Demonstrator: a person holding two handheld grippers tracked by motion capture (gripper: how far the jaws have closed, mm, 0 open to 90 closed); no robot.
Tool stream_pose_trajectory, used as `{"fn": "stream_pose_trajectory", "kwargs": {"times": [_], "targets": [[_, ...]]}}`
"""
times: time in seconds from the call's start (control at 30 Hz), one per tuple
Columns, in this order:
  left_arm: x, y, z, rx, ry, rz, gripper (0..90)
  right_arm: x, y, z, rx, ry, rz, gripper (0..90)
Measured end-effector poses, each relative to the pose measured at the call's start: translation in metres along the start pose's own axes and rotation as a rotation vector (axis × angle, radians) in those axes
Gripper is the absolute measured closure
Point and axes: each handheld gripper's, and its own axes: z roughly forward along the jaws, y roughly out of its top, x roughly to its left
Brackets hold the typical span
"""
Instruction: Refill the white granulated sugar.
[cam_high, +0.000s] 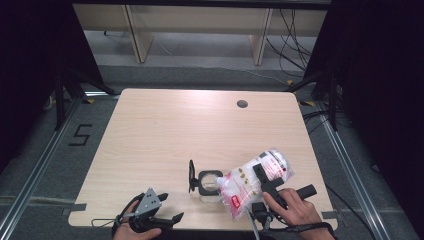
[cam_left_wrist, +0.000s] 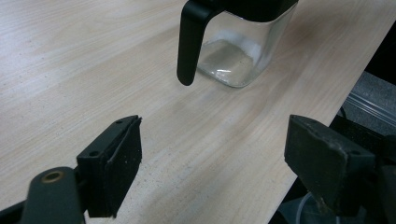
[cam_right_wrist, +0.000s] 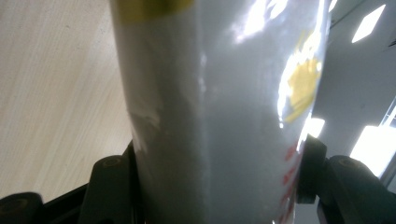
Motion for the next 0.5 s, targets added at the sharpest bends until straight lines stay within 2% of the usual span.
{"fn": "stream_pose_trajectory", "kwargs": {"times": [0.03,0.1,0.13,0.17,0.2,0.23,0.27,0.33,0.37,0.43,0.47,0.5], "targets": [[-0.0009,-0.0004,-0.0001,0.009,0.001,-0.015,18.5,0.0003,0.0003,-0.0003,0.003,0.002,-0.001,43.0],[0.0005,0.0001,-0.0003,0.011,-0.002,0.018,18.5,0.0038,0.0012,0.0003,0.008,0.011,0.021,43.1],[0.0004,0.0,-0.0004,0.01,-0.002,0.015,18.5,0.0039,0.0019,0.0009,0.006,0.012,0.006,43.1],[-0.0009,-0.0004,-0.0003,0.008,0.0,-0.014,18.5,0.0044,0.0025,0.0019,0.003,0.016,-0.003,43.2],[-0.0014,-0.0006,0.0002,-0.001,0.001,-0.024,18.5,0.0044,0.0026,0.0021,0.001,0.021,0.003,43.3],[-0.0001,-0.0007,0.0008,-0.01,-0.003,-0.008,18.5,0.0043,0.0023,0.002,0.0,0.02,0.004,43.3],[0.0016,-0.0005,0.0001,0.003,0.002,0.011,18.5,0.0036,0.0021,0.0017,0.001,0.015,-0.002,43.3],[0.0016,0.0001,-0.0009,0.023,0.007,0.018,18.5,0.0024,0.0021,0.0009,0.008,0.012,-0.003,43.4],[-0.0005,-0.0003,0.0,0.012,0.001,-0.008,18.5,0.0019,0.0019,0.0008,0.006,0.011,-0.004,43.4],[0.0009,0.0,-0.0004,0.015,0.002,0.017,18.5,0.0012,0.0016,0.0006,0.004,0.008,-0.004,43.5],[-0.0004,-0.0006,-0.0001,0.013,0.004,-0.013,18.5,0.0009,0.0016,0.0008,0.003,0.006,-0.006,43.5],[0.0013,-0.0003,-0.001,0.027,0.013,0.008,18.5,0.0007,0.0017,0.001,0.005,0.007,-0.01,43.6]]}}
